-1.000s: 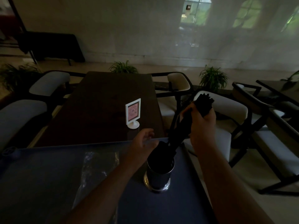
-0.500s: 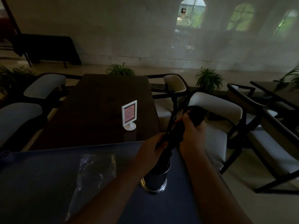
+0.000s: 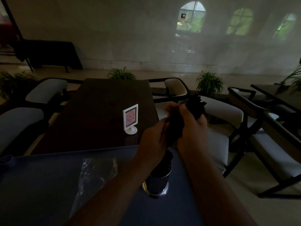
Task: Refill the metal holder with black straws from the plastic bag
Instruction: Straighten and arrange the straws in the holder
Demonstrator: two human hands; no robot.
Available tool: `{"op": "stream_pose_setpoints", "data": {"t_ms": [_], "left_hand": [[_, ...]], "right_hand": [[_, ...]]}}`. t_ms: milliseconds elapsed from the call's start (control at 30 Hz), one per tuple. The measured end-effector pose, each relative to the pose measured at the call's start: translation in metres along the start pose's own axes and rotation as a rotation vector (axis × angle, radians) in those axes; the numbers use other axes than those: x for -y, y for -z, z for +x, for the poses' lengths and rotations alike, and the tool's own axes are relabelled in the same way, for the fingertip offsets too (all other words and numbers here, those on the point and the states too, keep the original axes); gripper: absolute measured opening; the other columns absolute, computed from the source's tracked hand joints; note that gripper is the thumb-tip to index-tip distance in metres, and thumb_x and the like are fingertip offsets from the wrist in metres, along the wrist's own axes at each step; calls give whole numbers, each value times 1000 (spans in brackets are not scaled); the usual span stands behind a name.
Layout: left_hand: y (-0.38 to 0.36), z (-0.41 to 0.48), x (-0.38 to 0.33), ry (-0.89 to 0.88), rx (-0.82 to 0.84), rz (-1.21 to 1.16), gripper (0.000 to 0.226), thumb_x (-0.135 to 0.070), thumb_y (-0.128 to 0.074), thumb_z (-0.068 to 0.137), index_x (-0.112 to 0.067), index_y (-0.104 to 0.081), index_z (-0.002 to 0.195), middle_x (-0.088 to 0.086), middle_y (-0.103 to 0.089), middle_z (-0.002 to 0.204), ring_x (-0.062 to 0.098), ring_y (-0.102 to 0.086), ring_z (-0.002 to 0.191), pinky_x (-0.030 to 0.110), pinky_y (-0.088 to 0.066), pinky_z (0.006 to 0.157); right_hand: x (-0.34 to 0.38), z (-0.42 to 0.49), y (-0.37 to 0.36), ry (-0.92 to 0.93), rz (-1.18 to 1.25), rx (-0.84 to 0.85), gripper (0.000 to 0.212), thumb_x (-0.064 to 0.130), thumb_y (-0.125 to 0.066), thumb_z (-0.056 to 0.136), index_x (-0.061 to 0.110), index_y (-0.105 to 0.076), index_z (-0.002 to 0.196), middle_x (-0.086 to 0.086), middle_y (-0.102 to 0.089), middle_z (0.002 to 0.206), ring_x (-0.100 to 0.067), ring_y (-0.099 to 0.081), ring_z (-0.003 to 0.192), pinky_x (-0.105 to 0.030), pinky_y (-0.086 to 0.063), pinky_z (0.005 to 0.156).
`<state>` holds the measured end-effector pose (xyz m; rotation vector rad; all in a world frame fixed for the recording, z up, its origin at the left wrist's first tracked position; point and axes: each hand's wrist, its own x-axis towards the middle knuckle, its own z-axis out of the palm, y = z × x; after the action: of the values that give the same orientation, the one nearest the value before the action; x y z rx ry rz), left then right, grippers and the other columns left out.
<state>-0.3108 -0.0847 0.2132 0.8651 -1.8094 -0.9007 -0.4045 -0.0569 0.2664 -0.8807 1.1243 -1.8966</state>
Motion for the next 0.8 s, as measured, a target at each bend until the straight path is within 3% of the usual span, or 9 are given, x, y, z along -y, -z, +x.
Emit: {"op": "stream_pose_setpoints", "data": {"t_ms": [67,200,300,400,500,567,633,733,800], "left_hand": [[5,0,-11,10,-12,60,39,-46,-30,100,-27,-57,121,-2,-72,95,8,-69,87,40,-57,78],[15,-3,-34,56,17,157,54,-63,-23,92,-30,-59,115,4,-73,92,15,-70,84,44,-57,77],[27,-9,-41,90,141,76,56,-68,-28,89,-31,-60,116,2,-74,96,10,-70,89,42,-57,81],[44,-18,-36,84,281,72,41,-55,-47,91,-35,-54,126,-11,-71,100,-3,-66,93,26,-56,81],[58,-37,-27,132,271,-41,36,-32,-61,91,-38,-54,125,-21,-69,76,-10,-63,69,8,-46,62],[65,-49,-22,171,231,-171,33,-29,-61,91,-44,-54,120,-1,-68,64,1,-59,56,14,-45,53],[65,-57,-20,207,90,-318,29,-28,-61,90,-39,-61,117,16,-70,74,17,-64,64,23,-52,55],[56,-65,-15,321,-185,-571,31,-28,-51,92,-22,-67,117,6,-74,106,22,-71,96,34,-59,77],[49,-68,-14,385,-275,-666,39,-43,-48,90,-26,-65,121,-1,-69,120,18,-66,111,39,-54,90]], "right_hand": [[6,-5,-5,7,55,30,20,16,-49,98,19,-68,91,-4,-76,91,-20,-71,91,-38,-55,82],[9,-11,-8,-32,166,37,24,14,-54,95,24,-68,77,2,-68,69,-13,-66,67,-34,-54,69],[9,-7,-7,-92,243,-16,5,17,-57,93,15,-60,91,1,-60,66,-13,-59,61,-34,-51,66],[12,2,-2,-134,387,-40,7,15,-54,95,12,-54,88,1,-53,64,-11,-50,56,-31,-45,62],[11,11,6,-184,532,-78,5,14,-54,95,16,-50,91,3,-51,64,-9,-48,54,-26,-45,57],[7,16,11,-196,580,-90,5,15,-53,95,17,-49,92,4,-50,65,-7,-48,52,-25,-46,54],[3,17,13,-210,612,-108,6,17,-52,95,16,-50,90,5,-51,65,-6,-48,52,-24,-47,53],[-5,15,11,-229,646,-159,6,17,-55,93,16,-51,89,5,-52,65,-6,-51,52,-23,-48,51],[-11,11,8,-233,638,-191,7,17,-58,92,17,-52,88,5,-54,64,-7,-52,52,-22,-49,50]]}}
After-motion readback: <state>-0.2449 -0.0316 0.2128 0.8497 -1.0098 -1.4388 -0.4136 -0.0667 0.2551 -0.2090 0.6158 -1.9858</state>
